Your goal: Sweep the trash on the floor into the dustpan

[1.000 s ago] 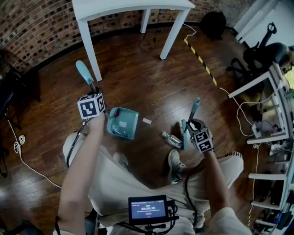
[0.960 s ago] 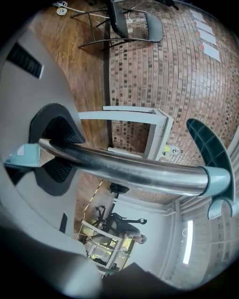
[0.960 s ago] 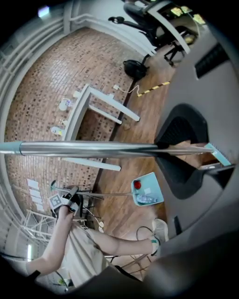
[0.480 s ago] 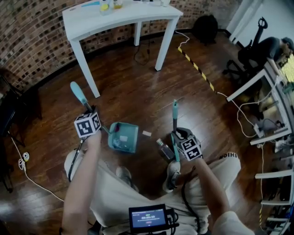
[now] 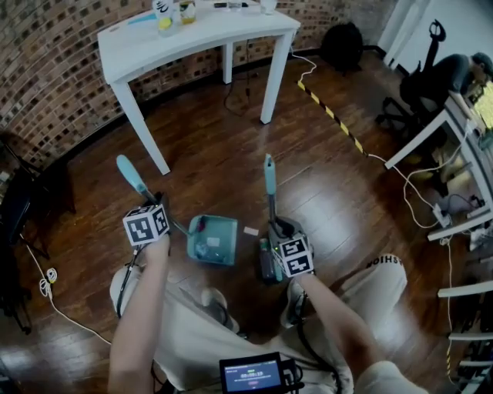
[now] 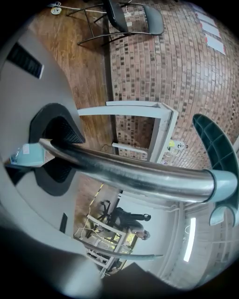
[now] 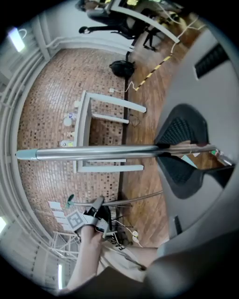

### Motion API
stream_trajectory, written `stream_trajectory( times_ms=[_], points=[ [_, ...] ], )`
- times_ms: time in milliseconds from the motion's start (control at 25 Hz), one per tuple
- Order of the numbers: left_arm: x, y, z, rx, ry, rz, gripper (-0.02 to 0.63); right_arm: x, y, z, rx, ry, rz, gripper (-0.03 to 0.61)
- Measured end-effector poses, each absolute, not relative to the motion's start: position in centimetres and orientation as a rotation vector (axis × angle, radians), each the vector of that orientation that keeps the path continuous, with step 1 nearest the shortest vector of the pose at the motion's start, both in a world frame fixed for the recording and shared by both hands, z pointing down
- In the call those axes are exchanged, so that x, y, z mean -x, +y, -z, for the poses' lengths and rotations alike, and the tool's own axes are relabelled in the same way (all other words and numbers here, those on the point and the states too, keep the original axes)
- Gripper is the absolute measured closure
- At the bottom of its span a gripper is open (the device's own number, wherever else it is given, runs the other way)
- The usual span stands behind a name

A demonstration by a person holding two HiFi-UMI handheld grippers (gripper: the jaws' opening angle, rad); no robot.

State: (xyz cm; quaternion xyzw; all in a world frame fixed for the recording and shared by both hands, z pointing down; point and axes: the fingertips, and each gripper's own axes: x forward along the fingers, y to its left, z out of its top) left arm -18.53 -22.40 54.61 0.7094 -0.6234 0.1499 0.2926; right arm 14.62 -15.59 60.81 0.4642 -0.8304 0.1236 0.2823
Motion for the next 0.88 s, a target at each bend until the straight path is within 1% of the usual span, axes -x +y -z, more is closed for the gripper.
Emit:
stream_trajectory(
  times_ms=[280,600,880],
  points=[
    [17.4,-21.6,-54.7,-1.939,-1.559,-0.467,0.560,-14.0,-17.1,-59.5,-1.468,-2.278,-0.552,0.486],
    [16.3,-22.1,-53.8,-2.059,-1.438,-0.577,0.560,-14.8,-16.7,-56.5,-1.456,-2.297,-0.407,0.486],
    [13.7,-21.6,-54.0,-2.154,-1.290,-0.676,0.561,-16.1,-12.9,-57.8,-1.417,-2.200,-0.354,0.486]
  ],
)
